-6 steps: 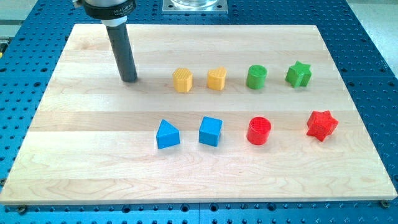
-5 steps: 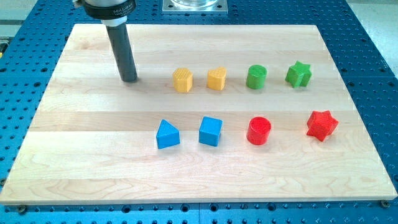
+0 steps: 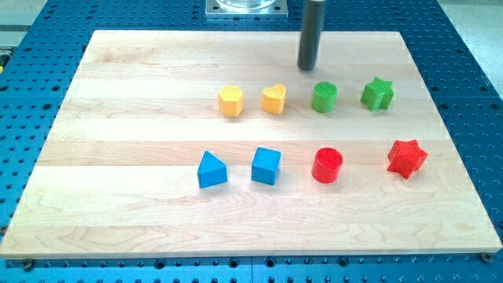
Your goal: Place heart at the top left corner of the board
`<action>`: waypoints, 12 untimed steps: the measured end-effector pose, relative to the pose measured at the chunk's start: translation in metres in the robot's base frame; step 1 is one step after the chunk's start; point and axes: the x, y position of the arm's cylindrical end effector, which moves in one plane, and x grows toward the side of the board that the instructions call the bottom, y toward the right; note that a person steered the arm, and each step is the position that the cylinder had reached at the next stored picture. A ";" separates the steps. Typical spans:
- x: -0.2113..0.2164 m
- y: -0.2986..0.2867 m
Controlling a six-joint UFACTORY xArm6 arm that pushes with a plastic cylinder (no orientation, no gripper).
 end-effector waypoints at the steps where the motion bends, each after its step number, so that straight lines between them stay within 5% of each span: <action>1: 0.000 0.000; 4: 0.006 -0.015; 6: 0.029 -0.130; 8: 0.142 -0.153; 9: 0.146 -0.181; 12: 0.121 -0.048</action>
